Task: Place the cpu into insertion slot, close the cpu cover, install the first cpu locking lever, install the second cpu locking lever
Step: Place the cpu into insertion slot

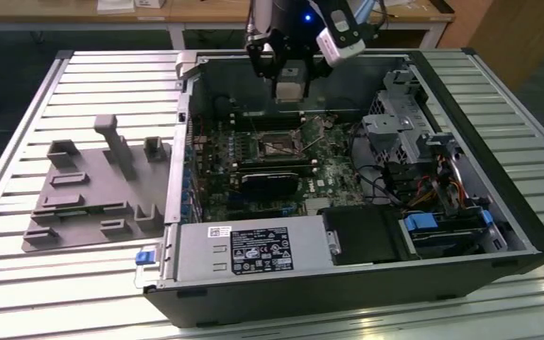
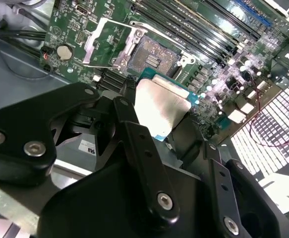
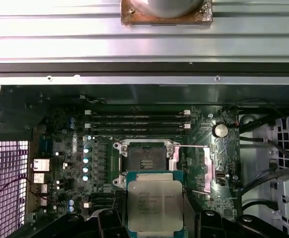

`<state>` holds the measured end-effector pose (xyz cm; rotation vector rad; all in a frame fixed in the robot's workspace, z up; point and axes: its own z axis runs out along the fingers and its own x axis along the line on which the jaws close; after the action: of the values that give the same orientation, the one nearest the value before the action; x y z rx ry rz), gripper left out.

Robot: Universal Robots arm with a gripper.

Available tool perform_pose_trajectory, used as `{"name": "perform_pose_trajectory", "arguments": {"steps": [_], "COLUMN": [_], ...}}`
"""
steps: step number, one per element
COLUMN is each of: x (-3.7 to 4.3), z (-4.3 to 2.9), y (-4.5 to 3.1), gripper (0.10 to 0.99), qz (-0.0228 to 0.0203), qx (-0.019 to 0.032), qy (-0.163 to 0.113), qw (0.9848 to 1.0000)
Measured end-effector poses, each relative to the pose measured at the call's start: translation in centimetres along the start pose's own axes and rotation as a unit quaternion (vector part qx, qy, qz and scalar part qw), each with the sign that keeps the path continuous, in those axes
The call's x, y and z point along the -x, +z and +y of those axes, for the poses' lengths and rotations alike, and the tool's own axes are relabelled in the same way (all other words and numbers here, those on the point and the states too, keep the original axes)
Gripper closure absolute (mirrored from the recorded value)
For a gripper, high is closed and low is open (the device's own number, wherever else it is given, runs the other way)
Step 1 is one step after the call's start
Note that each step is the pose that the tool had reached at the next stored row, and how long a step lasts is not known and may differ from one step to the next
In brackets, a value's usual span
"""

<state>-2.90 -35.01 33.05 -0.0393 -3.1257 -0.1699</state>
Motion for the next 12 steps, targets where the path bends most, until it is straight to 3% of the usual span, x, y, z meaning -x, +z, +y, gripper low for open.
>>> {"name": "perform_pose_trajectory", "arguments": {"steps": [12], "x": [-0.27], "z": [-0.16], "y": [2.18], "gripper": [0.549], "qz": [-0.0012], "qx": [0.0000], "qy": [0.000], "qw": [1.0000]}}
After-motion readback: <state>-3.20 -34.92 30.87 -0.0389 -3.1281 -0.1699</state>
